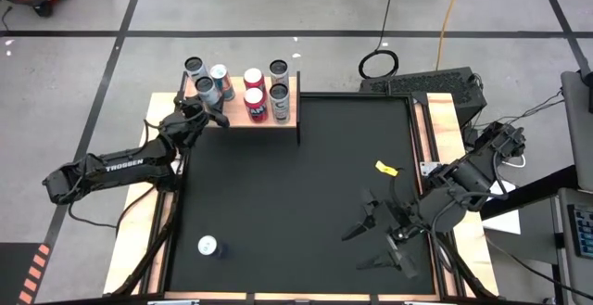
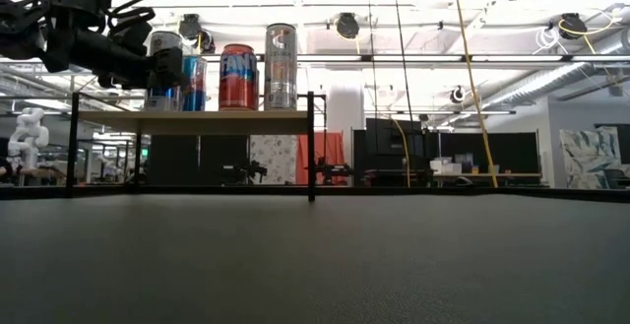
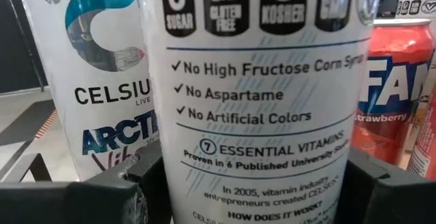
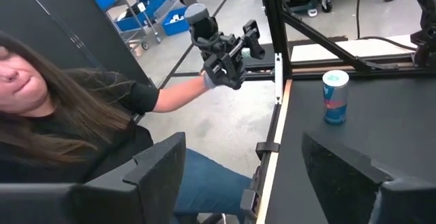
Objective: Place canned beverage on shelf
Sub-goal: Put the white-blue soda can aligned with the other white-blue soda can on the shelf
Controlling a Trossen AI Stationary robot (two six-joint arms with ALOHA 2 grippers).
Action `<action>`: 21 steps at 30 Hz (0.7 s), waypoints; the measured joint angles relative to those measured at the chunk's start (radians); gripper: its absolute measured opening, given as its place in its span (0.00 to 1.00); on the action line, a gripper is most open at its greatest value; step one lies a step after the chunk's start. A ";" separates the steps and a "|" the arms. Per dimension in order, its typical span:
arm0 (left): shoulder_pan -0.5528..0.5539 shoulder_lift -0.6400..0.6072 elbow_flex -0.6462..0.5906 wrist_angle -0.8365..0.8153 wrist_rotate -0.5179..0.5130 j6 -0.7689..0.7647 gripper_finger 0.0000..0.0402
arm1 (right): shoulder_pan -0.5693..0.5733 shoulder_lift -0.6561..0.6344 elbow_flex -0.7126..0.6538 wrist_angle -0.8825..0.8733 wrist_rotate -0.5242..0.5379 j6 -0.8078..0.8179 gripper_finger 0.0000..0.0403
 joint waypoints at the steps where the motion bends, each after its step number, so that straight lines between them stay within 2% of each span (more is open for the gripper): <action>1: 0.000 0.000 0.000 -0.001 0.000 0.003 0.68 | 0.000 0.000 0.000 -0.006 0.000 0.001 0.67; 21: -0.001 0.000 -0.001 -0.004 0.005 0.007 0.68 | 0.001 0.000 0.000 -0.034 0.000 0.030 0.67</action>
